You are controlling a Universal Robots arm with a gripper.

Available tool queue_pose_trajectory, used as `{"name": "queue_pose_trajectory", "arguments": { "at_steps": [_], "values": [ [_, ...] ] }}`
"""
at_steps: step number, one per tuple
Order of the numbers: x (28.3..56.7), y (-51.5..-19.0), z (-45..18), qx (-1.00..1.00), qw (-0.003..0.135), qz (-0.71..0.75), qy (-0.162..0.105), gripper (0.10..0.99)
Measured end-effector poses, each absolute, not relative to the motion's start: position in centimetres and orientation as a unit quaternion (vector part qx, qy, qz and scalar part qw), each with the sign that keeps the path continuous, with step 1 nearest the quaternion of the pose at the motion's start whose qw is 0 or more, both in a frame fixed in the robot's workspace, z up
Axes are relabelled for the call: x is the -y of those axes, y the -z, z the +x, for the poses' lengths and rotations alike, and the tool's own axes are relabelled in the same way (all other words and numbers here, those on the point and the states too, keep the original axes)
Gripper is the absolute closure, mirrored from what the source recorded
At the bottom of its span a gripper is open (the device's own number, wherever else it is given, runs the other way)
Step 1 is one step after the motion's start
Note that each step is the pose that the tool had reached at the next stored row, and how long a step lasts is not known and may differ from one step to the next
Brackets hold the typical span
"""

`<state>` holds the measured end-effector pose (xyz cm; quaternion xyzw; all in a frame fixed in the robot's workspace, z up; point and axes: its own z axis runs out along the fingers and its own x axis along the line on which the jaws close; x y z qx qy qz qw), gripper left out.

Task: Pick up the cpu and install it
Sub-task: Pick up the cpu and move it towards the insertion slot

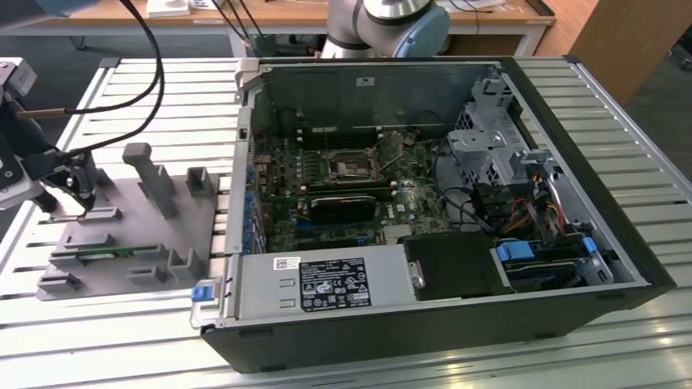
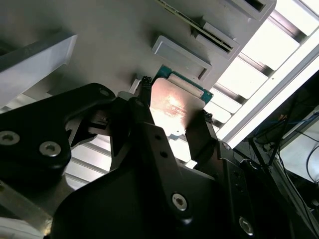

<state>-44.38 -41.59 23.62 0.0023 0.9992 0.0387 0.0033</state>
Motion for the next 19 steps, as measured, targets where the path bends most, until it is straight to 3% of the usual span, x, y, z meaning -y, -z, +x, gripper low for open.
{"name": "queue_pose_trajectory", "arguments": {
  "at_steps": [19],
  "values": [
    [41.5, -24.8, -44.4, -0.999, 0.003, 0.002, -0.039, 0.557]
  ]
}}
